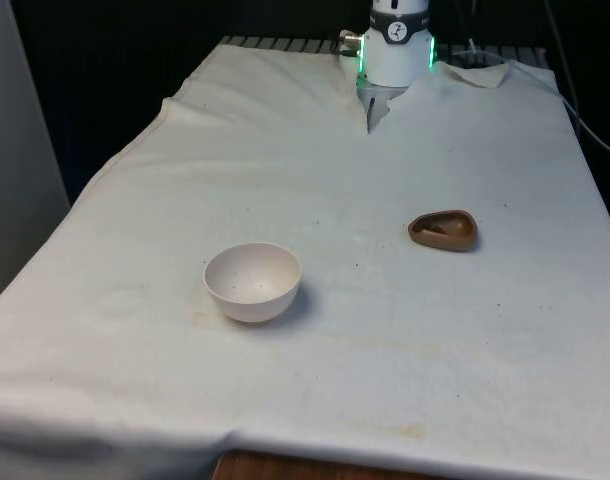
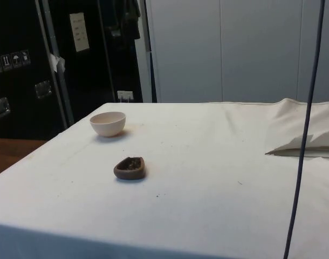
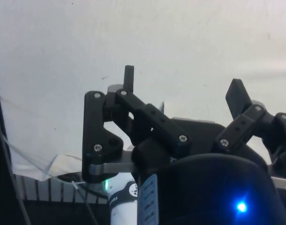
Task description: Pour the coffee beans from the cup into the bowl.
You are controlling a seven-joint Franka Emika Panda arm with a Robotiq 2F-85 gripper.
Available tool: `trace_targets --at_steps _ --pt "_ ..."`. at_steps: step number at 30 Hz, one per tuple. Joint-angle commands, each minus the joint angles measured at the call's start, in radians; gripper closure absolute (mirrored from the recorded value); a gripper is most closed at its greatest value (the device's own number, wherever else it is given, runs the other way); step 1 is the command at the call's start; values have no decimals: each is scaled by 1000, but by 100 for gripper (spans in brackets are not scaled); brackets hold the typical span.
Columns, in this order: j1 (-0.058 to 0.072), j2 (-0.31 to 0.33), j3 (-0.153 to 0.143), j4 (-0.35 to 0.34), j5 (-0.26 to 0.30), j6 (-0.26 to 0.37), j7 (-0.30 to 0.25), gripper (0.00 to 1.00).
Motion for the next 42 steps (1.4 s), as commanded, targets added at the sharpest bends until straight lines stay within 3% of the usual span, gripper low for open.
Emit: trace_targets --at_steps 1,7,8,9,15,17,18,25,26,27,34,35,42 --pt "5 3 6 -6 -12 14 19 0" --pt "5 24 39 -21 -29 47 62 0" --pt "0 25 40 -15 -20 32 50 0" --pt "5 27 44 -24 -31 53 67 0" --pt "4 41 78 -60 -41 116 113 0" --pt "0 42 76 -50 -34 95 100 0" --pt "4 41 86 -72 -42 133 123 0" --pt "4 35 112 -119 -46 195 154 0" --pt "0 43 112 -106 -38 174 141 0" --pt "5 35 117 -127 -47 205 159 0" --pt "2 38 145 -184 -62 292 191 0" --pt "0 38 147 -181 -53 279 184 0" --pt "3 67 148 -212 -85 368 195 0"
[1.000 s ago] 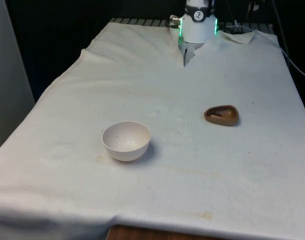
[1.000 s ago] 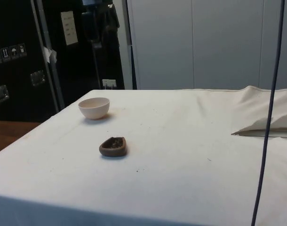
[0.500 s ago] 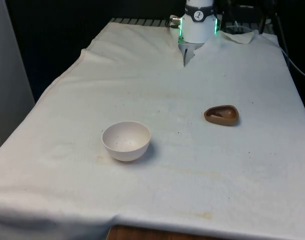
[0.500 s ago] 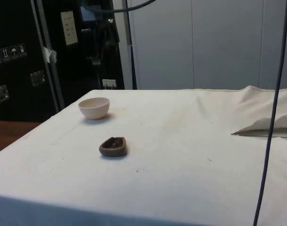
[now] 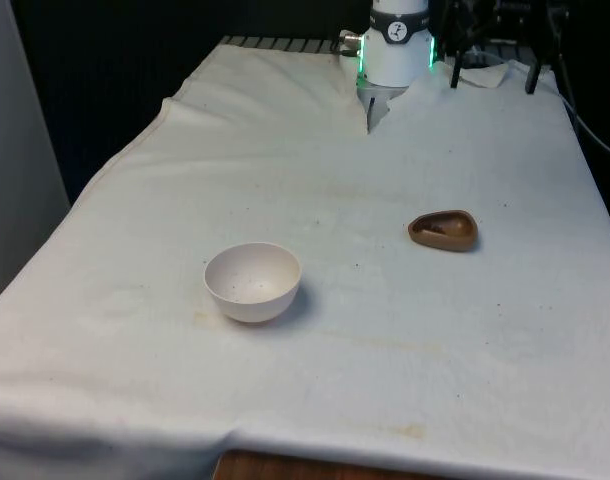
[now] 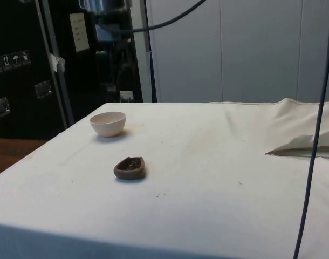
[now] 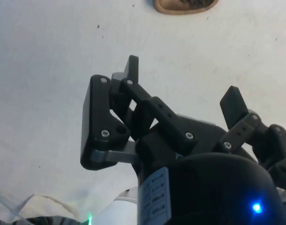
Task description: Pour the coffee beans from the cup into the bowl.
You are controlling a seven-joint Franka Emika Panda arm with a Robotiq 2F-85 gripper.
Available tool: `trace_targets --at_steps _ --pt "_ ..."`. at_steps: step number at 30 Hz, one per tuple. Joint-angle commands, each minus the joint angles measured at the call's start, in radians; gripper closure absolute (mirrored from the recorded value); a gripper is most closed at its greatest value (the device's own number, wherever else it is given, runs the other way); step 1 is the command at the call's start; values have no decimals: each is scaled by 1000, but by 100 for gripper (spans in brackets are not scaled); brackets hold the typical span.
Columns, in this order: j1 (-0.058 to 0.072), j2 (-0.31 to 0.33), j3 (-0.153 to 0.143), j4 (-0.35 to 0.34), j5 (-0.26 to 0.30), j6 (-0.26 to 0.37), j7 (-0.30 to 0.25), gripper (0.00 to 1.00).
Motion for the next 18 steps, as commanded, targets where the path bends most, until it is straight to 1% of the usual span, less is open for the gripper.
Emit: trace_targets --at_steps 1,2,6,7,8,9,10,16,17,18 --pt "0 5 1 -4 -2 11 0 0" --pt "2 12 0 -11 -13 34 9 0" --pt "1 40 -2 -16 -17 66 6 0" --pt "1 55 -3 -17 -19 78 7 0" --pt "0 61 -3 -17 -20 83 7 0" --pt "0 55 -1 -14 -12 69 0 0" --pt "0 70 -4 -16 -21 88 8 0" --pt "-1 125 -7 -10 -26 126 12 0" --pt "-4 117 -3 -10 -14 113 1 0" --pt "-1 133 -7 -11 -27 133 13 0"
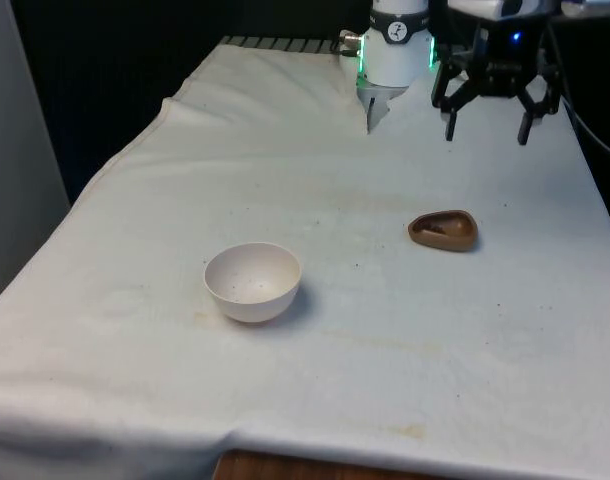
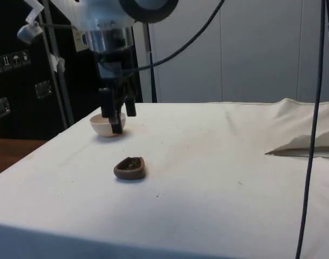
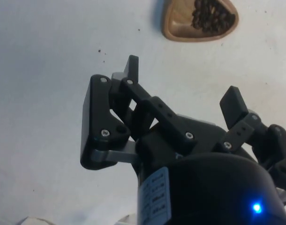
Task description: Pour the coffee beans from the cup into the bowl.
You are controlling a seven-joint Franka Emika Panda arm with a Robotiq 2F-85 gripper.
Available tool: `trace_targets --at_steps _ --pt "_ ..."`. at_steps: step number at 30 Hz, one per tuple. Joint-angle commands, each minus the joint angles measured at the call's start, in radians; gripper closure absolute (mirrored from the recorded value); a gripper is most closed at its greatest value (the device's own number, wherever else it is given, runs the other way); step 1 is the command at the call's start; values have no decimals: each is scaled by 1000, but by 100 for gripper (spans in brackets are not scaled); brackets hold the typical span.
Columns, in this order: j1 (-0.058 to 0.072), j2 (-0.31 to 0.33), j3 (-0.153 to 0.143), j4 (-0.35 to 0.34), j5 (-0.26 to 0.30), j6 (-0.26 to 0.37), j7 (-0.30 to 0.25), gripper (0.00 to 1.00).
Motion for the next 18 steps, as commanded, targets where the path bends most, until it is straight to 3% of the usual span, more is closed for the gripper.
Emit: trace_targets --at_steps 1,6,7,9,18 --pt "3 13 -5 -2 -13 22 12 0" --pt "1 53 -6 -7 -16 70 16 0" --pt "-1 50 -1 -3 -6 52 6 0" --pt "1 70 -6 -10 -15 95 14 0" --pt "-1 123 -8 -17 -15 167 14 0"
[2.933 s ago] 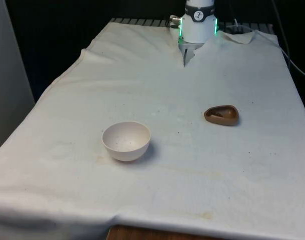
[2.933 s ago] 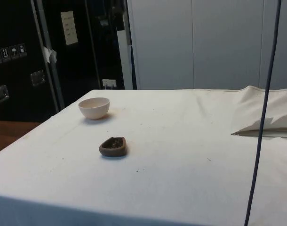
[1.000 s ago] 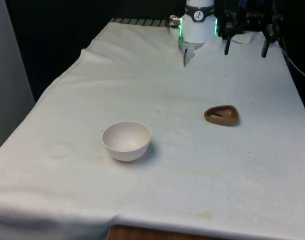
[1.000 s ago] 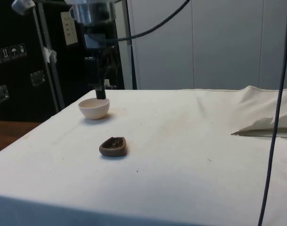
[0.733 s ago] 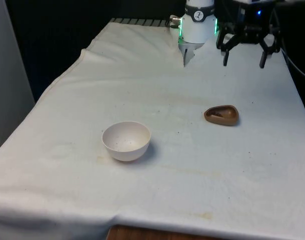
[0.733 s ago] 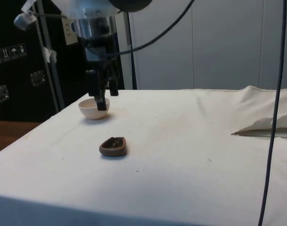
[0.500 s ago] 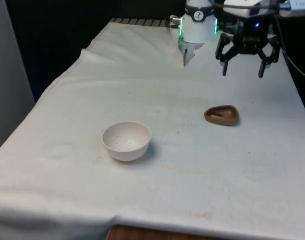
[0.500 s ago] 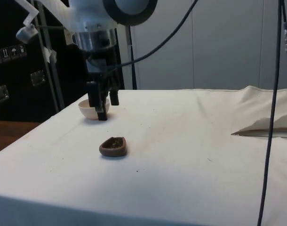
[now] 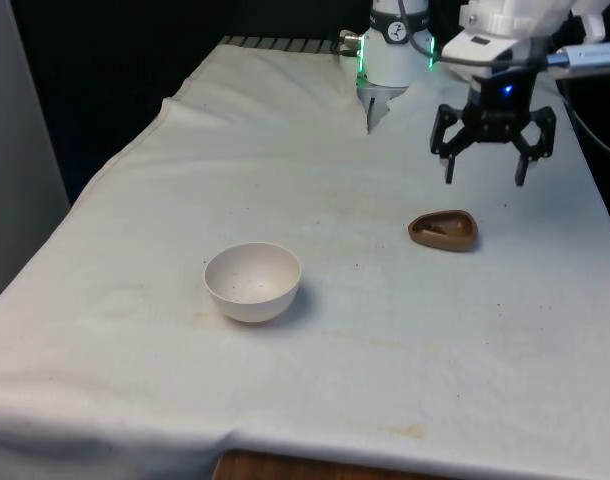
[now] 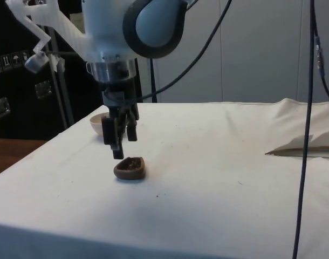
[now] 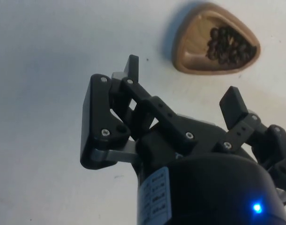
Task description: Pour the coffee beans from the cup into the bowl.
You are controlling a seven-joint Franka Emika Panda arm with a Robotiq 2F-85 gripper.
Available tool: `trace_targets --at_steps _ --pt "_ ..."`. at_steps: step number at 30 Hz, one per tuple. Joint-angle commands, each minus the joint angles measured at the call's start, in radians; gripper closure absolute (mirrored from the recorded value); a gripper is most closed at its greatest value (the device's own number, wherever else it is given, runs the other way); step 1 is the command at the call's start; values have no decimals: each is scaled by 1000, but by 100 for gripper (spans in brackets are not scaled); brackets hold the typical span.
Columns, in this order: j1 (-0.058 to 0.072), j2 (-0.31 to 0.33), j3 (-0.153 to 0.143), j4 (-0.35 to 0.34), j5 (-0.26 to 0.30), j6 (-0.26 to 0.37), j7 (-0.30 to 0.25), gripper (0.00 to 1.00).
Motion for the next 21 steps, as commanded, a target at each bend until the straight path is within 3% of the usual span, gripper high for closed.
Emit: trace_targets --at_steps 1,7,8,9,16,17,18,21 --pt "4 6 -5 0 -8 13 10 0" --pt "6 38 -3 5 -7 43 23 0" --pt "0 31 2 3 0 29 10 0" --pt "6 42 -3 6 -7 48 25 0" --pt "6 83 -8 21 -9 81 37 0" --pt "0 82 -1 20 0 73 26 0" --pt "7 96 -10 27 -9 87 40 0" --pt "7 111 -12 36 -10 93 43 0"
